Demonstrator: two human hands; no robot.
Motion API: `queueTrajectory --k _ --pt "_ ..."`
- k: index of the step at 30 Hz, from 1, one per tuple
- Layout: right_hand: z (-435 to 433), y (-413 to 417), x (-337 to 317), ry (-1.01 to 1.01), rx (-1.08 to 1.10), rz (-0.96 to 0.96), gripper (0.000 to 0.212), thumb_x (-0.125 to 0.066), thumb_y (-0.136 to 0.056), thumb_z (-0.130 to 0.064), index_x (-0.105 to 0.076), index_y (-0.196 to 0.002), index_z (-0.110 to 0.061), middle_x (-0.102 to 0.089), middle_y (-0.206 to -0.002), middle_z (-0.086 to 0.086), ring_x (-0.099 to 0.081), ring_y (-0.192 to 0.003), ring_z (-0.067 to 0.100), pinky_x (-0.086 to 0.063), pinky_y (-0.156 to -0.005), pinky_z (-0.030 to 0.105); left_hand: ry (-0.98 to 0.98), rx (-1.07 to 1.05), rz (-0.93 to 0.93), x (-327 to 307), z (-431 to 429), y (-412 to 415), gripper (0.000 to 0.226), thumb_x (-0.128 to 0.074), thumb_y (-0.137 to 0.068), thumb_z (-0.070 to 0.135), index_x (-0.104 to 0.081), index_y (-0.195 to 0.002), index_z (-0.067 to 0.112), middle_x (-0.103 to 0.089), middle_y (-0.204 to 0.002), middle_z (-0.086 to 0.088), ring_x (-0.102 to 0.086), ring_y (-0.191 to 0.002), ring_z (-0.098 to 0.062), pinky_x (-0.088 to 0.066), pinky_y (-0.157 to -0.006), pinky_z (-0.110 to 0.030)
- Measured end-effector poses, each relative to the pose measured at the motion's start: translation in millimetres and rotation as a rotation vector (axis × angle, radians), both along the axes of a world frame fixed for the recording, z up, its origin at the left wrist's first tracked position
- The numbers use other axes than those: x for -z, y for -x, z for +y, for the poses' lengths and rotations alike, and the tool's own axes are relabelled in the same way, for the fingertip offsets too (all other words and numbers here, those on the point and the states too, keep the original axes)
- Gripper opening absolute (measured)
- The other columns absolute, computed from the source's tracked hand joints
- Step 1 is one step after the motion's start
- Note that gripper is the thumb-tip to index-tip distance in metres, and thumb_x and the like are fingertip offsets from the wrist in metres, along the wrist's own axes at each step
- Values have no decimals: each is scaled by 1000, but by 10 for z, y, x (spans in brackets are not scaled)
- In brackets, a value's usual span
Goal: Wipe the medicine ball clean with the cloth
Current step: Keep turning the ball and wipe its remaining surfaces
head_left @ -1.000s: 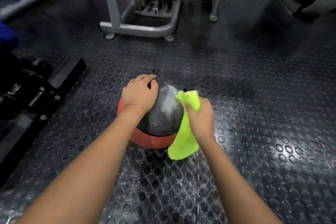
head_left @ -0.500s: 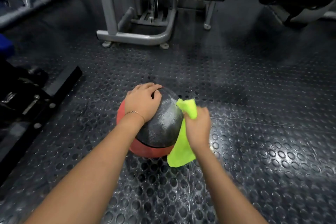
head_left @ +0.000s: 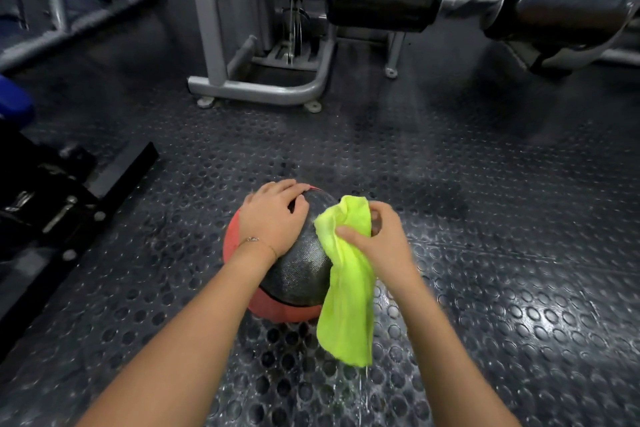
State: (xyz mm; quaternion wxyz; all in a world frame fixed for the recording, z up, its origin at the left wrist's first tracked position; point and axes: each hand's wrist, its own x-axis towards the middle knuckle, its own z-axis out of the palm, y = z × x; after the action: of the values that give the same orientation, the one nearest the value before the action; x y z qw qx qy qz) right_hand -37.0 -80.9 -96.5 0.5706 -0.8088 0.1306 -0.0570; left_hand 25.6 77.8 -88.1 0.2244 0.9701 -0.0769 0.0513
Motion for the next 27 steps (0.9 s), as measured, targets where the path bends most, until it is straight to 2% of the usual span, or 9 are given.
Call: queueTrajectory --k 2,4,6,8,10,15,20,24,27 --pt "100 35 61 -53 239 -36 58 -77 -70 -33 -39 -114 -30 -50 -110 -3 -52 -96 13 -43 -79 28 0 -12 9 -5 -6 -27 36 -37 -95 32 -55 -125 41 -47 -140 16 -37 -133 -8 -27 -110 -32" --pt "214 119 89 109 329 -153 42 -69 -80 -31 -42 -112 -29 -51 -112 -6 -53 -98 13 -43 -81 30 7 -21 11 -15 -30 -42 36 -37 -95 32 -55 -125 41 -47 -141 16 -37 -133 -8 -28 -110 -32" --pt "311 159 155 290 269 -205 29 -55 -90 -31 -52 -118 -23 -48 -125 -6 -51 -111 16 -42 -86 30 10 -21 6 -25 -46 -30 36 -37 -94 33 -56 -125 41 -47 -140 16 -37 -133 -8 -28 -110 -32" --pt "368 174 241 390 165 -143 45 -46 -91 -43 -47 -131 -22 -36 -143 -4 -38 -128 18 -38 -98 33 13 -17 -3 -22 -41 -16 36 -38 -94 32 -56 -125 40 -47 -140 15 -37 -133 -8 -28 -109 -31" --pt "345 125 278 477 109 -89 57 -46 -88 -52 -40 -137 -25 -31 -146 -3 -34 -130 18 -37 -102 38 14 -16 -16 -8 -19 -22 36 -38 -94 32 -57 -124 40 -48 -140 15 -37 -133 -8 -28 -108 -31" --pt "229 29 312 199 163 -153 47 -47 -88 -48 -59 -120 -16 -46 -123 -2 -47 -115 17 -37 -94 27 30 -54 1 -12 -65 -39 37 -37 -92 35 -59 -122 39 -50 -138 14 -40 -132 -10 -31 -110 -34" --pt "368 528 472 408 53 -330 48 -47 -86 -43 -57 -123 -14 -50 -120 5 -46 -111 14 -37 -94 25 65 -27 50 -69 -17 -91 35 -38 -94 31 -59 -122 39 -49 -139 15 -40 -131 -9 -32 -108 -30" --pt "44 72 382 198 151 -112 33 -59 -86 -30 -62 -115 -13 -48 -110 -2 -50 -111 19 -35 -88 24 53 13 45 -76 -23 -50 36 -37 -95 31 -58 -123 39 -48 -139 16 -38 -132 -8 -28 -109 -29" --pt "102 48 310 201 171 -63 33 -60 -87 -26 -60 -117 -11 -51 -115 3 -50 -110 24 -40 -93 35 47 -18 52 -99 -55 -75 36 -37 -94 32 -59 -121 39 -50 -138 16 -39 -131 -8 -30 -107 -30"
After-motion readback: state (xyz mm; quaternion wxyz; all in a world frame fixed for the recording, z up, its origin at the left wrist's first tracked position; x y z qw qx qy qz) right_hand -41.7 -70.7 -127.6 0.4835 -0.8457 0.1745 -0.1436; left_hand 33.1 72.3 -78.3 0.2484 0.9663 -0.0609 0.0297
